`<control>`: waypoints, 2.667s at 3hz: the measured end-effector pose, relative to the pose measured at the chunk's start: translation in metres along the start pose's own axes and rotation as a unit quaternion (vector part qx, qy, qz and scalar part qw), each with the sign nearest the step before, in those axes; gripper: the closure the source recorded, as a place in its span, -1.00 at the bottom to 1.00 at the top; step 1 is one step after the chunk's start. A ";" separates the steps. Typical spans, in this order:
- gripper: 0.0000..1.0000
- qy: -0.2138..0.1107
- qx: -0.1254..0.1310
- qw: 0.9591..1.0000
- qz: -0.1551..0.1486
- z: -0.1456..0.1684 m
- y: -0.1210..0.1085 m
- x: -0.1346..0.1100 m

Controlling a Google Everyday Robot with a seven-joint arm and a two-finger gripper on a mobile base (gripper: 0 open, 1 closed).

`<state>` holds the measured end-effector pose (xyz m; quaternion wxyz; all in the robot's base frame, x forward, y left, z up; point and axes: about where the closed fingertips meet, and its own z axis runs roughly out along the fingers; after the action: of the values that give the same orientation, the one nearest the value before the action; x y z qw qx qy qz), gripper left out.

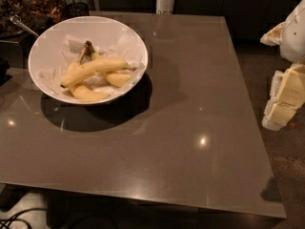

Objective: Pick banana from white bowl

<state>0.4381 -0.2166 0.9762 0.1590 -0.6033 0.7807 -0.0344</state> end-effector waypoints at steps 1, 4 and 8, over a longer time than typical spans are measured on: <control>-1.00 0.000 0.001 1.000 0.000 0.000 0.000 0.000; -1.00 0.076 -0.031 0.996 -0.022 0.031 -0.036 -0.070; -1.00 0.048 -0.012 0.996 -0.080 0.046 -0.065 -0.168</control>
Offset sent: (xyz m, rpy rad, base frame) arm 0.0231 0.0436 0.0023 -0.1090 0.1059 0.0138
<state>0.5492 -0.0677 0.9828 0.1107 -0.6636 0.7368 -0.0668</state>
